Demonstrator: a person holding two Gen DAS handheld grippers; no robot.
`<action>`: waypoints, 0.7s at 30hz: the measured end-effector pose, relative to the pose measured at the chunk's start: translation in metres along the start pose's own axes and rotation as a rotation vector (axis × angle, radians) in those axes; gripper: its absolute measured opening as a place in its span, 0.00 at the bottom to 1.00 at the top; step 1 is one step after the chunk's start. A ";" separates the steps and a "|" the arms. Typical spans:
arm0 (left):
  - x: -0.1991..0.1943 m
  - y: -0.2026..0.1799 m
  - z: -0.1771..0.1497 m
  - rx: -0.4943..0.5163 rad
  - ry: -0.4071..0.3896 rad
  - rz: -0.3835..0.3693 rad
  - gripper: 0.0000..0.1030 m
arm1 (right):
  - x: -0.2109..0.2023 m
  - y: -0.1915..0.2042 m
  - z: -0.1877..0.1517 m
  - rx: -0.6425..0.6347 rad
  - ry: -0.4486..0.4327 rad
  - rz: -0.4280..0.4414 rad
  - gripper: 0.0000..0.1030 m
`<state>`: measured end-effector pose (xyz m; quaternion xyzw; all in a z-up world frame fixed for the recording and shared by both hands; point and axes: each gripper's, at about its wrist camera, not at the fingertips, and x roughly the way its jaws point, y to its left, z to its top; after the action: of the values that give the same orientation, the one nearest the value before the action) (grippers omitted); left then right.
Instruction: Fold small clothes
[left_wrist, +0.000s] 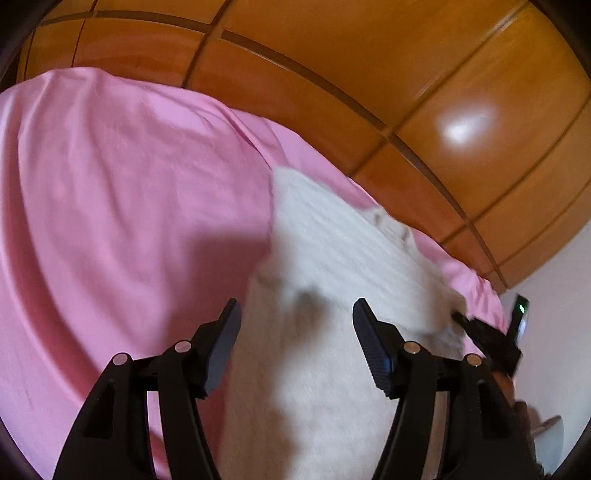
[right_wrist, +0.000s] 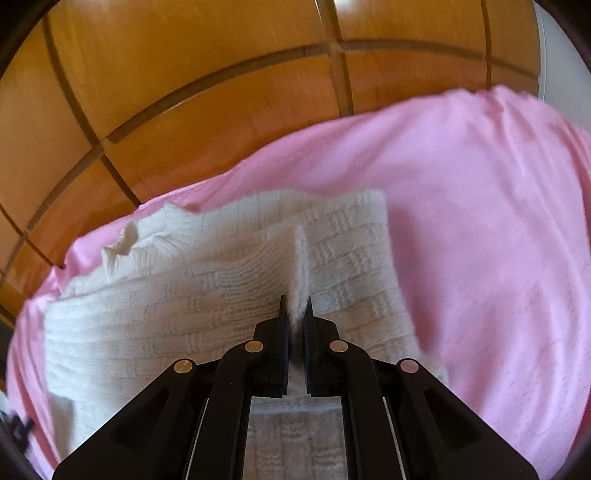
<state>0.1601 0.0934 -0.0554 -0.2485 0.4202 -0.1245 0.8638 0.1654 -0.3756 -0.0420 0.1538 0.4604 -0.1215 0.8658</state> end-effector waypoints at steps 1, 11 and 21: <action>0.007 0.002 0.007 -0.006 0.009 -0.007 0.62 | 0.004 -0.002 0.000 -0.003 0.016 -0.007 0.04; 0.067 0.023 0.059 -0.118 0.066 -0.054 0.64 | -0.004 0.001 0.003 -0.090 0.022 -0.001 0.27; 0.130 0.018 0.084 -0.166 0.137 -0.136 0.18 | -0.035 0.060 -0.007 -0.344 -0.089 0.055 0.69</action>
<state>0.3058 0.0808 -0.1072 -0.3381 0.4694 -0.1642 0.7990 0.1620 -0.3152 -0.0076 0.0103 0.4311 -0.0237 0.9019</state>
